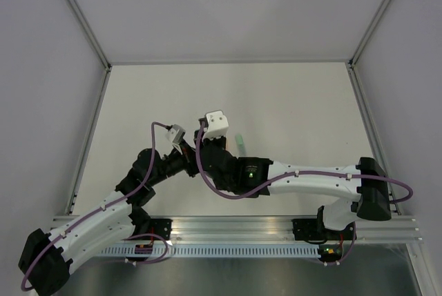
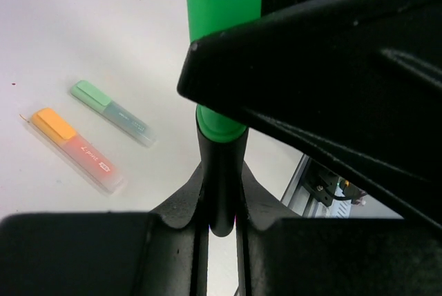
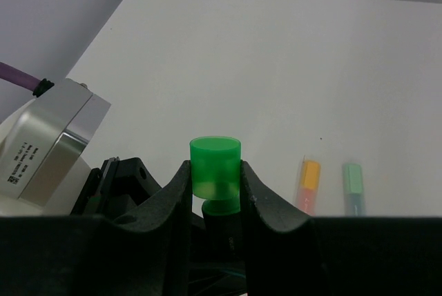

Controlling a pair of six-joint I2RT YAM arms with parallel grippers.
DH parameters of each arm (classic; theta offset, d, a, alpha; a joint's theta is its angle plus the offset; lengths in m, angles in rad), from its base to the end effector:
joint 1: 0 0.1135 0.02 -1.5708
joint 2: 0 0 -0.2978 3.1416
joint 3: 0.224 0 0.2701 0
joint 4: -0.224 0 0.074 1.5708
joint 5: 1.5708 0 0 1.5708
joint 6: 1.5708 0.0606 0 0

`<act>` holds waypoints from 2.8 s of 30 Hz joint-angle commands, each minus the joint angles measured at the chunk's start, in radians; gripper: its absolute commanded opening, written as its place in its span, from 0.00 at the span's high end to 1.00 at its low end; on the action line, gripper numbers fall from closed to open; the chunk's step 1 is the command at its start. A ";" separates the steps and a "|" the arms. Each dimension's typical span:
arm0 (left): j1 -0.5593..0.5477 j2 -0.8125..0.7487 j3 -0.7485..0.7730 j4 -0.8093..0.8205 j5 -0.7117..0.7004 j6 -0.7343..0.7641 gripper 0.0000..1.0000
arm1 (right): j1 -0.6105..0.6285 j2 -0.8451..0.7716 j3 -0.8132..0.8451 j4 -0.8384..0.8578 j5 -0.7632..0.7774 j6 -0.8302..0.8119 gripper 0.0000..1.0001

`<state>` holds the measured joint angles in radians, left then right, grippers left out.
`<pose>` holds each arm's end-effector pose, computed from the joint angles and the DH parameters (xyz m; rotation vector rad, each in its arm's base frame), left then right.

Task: Insert the pens into the pen caps

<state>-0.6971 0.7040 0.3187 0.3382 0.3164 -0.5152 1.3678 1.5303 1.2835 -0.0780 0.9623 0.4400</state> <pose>0.1344 -0.1371 0.2567 0.4197 1.7005 -1.1681 0.1255 0.3631 0.3702 -0.1857 1.7616 0.4007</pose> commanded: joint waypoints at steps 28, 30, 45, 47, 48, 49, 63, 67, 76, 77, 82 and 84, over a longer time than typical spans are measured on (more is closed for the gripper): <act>-0.001 -0.055 0.003 0.071 0.039 -0.017 0.98 | 0.053 0.011 0.027 -0.069 0.027 0.000 0.37; -0.001 -0.058 0.003 0.077 0.059 -0.016 0.98 | 0.051 -0.021 0.027 -0.078 0.004 -0.014 0.35; 0.001 -0.031 -0.007 0.245 0.384 -0.009 0.98 | -0.165 -0.380 -0.058 -0.166 -0.667 -0.185 0.36; -0.001 -0.021 -0.012 0.293 0.435 -0.023 0.98 | -0.173 -0.384 -0.055 -0.166 -0.741 -0.216 0.43; -0.001 -0.017 -0.020 0.318 0.452 -0.031 0.98 | -0.173 -0.381 -0.049 -0.172 -0.814 -0.239 0.44; -0.001 0.000 -0.021 0.365 0.496 -0.054 0.98 | -0.173 -0.375 -0.044 -0.177 -0.847 -0.250 0.44; 0.001 0.063 -0.029 0.490 0.602 -0.118 0.98 | -0.173 -0.372 -0.075 -0.080 -1.025 -0.242 0.56; -0.001 0.063 -0.030 0.501 0.610 -0.123 0.98 | -0.174 -0.361 -0.101 -0.052 -1.039 -0.227 0.59; -0.001 0.061 -0.049 0.573 0.627 -0.169 0.98 | -0.174 -0.375 -0.225 0.034 -1.122 -0.144 1.00; -0.001 0.064 -0.056 0.620 0.633 -0.183 0.98 | -0.174 -0.375 -0.258 0.032 -1.135 -0.142 1.00; -0.001 0.075 -0.044 0.739 0.696 -0.286 0.98 | -0.174 -0.417 -0.352 0.026 -1.136 -0.129 1.00; -0.001 0.060 -0.037 0.727 0.704 -0.278 0.98 | -0.174 -0.420 -0.360 -0.006 -1.140 -0.118 1.00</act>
<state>-0.7021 0.7959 0.2298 0.8330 1.0206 -0.7467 1.1862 1.1069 0.9733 0.0502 -0.1108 0.2855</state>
